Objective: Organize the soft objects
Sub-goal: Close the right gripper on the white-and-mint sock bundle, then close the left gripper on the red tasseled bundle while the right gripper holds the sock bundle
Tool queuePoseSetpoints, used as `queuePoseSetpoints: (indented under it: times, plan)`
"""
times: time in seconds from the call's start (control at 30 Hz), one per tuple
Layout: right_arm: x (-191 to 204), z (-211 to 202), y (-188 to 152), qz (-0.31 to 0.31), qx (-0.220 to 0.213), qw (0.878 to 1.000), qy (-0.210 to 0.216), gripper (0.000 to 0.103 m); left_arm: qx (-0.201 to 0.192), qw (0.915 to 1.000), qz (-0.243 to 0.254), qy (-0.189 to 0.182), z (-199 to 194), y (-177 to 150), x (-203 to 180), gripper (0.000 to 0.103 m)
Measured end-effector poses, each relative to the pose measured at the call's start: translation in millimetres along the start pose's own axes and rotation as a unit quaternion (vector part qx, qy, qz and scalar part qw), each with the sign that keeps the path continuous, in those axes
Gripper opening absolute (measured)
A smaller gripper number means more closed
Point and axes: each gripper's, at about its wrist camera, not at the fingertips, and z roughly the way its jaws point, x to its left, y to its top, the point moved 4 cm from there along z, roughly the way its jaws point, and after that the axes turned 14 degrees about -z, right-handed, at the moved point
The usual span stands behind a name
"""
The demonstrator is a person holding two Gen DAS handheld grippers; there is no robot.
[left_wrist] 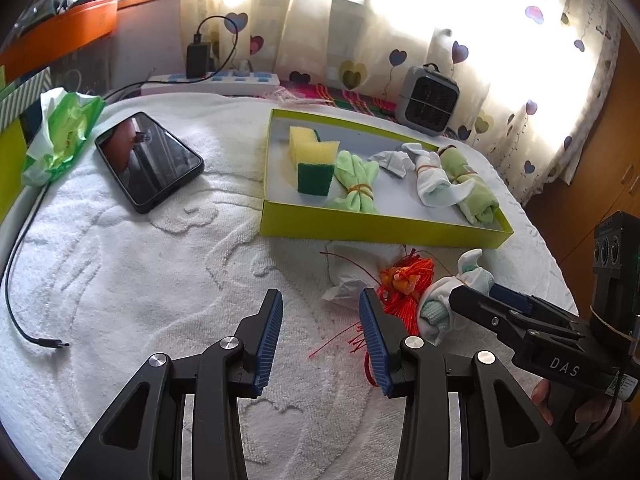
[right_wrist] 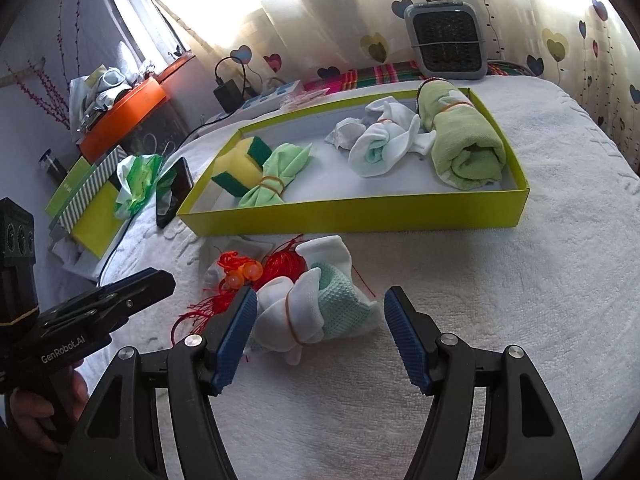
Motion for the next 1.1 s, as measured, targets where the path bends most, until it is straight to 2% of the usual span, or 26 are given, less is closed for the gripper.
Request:
queuePoseSetpoints:
  times: [0.33, 0.47, 0.7, 1.1]
  plan:
    - [-3.7, 2.4, -0.7, 0.033, -0.009, 0.999, 0.001, 0.066, 0.004, 1.0000, -0.003, 0.004, 0.4, -3.1, 5.7, 0.038]
    - [-4.7, -0.3, -1.1, 0.035, -0.014, 0.999, 0.006, 0.060, 0.005, 1.0000, -0.003, 0.004, 0.5, -3.7, 5.5, 0.038]
    - [-3.5, -6.5, 0.2, 0.032, -0.028, 0.999, 0.011, 0.042, 0.009, 0.9999, 0.006, 0.001, 0.6, -6.7, -1.2, 0.038]
    - [-20.2, -26.0, -4.3, 0.049, -0.048, 0.998, 0.001, 0.040, 0.017, 0.9990, 0.026, -0.033, 2.8, -3.5, -24.7, 0.038]
